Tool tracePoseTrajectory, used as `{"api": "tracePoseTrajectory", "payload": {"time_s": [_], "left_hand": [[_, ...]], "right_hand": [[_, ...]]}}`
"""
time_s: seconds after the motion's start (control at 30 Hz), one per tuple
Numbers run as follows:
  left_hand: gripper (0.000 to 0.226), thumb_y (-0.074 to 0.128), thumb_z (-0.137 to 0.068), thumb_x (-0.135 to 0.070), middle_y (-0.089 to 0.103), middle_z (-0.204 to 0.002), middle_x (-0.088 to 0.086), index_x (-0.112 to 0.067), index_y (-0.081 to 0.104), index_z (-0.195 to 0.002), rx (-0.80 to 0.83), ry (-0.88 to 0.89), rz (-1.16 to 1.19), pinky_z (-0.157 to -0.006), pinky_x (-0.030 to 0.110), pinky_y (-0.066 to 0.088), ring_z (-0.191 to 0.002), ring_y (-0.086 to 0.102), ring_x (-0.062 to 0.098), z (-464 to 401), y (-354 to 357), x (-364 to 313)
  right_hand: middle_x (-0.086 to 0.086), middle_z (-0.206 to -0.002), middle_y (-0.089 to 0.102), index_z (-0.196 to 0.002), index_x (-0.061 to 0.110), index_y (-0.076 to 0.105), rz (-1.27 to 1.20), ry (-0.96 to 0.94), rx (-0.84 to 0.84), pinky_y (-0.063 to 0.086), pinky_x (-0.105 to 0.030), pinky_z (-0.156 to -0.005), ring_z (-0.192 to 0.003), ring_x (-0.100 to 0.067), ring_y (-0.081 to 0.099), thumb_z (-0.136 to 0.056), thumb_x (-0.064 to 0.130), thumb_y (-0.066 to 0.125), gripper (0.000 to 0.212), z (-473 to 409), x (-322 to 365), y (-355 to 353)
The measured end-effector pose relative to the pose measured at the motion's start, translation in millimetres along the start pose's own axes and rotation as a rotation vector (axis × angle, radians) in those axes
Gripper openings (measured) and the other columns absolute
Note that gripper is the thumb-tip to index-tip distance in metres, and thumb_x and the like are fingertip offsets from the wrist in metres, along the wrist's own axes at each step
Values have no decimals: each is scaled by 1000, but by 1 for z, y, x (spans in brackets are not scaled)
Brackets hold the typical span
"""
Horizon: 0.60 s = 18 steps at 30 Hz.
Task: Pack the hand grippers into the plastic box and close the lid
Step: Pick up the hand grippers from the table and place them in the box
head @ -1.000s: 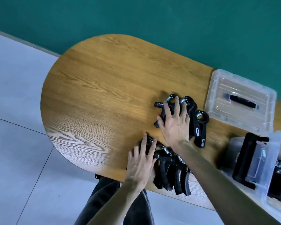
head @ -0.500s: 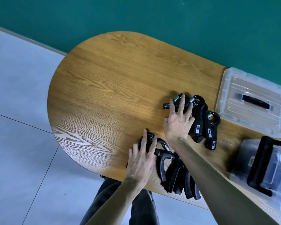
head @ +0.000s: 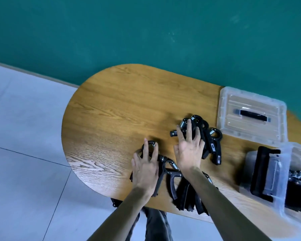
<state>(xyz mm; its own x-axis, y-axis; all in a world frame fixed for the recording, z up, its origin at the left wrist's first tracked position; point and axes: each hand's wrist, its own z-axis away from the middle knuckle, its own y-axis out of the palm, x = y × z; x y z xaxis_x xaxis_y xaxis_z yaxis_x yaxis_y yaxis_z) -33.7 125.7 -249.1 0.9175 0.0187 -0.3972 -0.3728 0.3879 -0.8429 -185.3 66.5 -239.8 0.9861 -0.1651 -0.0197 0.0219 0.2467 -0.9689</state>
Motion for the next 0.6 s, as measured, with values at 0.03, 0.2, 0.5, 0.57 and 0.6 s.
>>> {"api": "tracePoseTrajectory", "payload": {"time_s": [0.03, 0.2, 0.5, 0.57, 0.6], "left_hand": [[80, 50, -103, -35, -21, -165, 7, -31, -7, -158, -60, -2, 10, -110, 53, 32, -124, 23, 39, -2, -8, -3], [80, 46, -102, -21, -33, -160, 7, -30, -11, -158, -23, -6, -118, -105, 41, 33, -122, 30, 30, -20, -43, -22], [80, 56, -96, -15, -9, -167, 12, -27, 10, -160, -207, 191, -99, -97, 41, 39, -114, 32, 30, -20, -64, -94], [78, 56, -96, -16, -9, -167, 12, -27, 11, -160, -207, 235, -100, -98, 41, 39, -116, 32, 31, -16, -59, -118], [78, 57, -96, -17, -9, -167, 12, -27, 12, -160, -213, 254, -96, -97, 41, 38, -116, 30, 30, -14, -56, -131]], "right_hand": [[-14, -167, 7, -151, 23, 39, -13, 8, -8, 43, -55, -93, -143, -47, 27, -83, 16, 68, 75, 6, 0, -7], [-12, -166, 14, -150, 24, 43, -57, 53, -76, 45, -53, -90, -141, -45, 32, -78, 16, 70, 77, 32, -8, -41], [-12, -165, 20, -148, 24, 46, -85, 172, -168, 46, -53, -86, -139, -43, 35, -74, 14, 74, 80, 62, -69, -86], [-12, -165, 19, -149, 25, 43, -90, 193, -194, 45, -53, -87, -140, -43, 33, -75, 13, 72, 80, 71, -90, -93], [-11, -166, 18, -150, 26, 41, -93, 202, -195, 45, -54, -88, -141, -43, 32, -76, 14, 72, 81, 76, -101, -96]]}}
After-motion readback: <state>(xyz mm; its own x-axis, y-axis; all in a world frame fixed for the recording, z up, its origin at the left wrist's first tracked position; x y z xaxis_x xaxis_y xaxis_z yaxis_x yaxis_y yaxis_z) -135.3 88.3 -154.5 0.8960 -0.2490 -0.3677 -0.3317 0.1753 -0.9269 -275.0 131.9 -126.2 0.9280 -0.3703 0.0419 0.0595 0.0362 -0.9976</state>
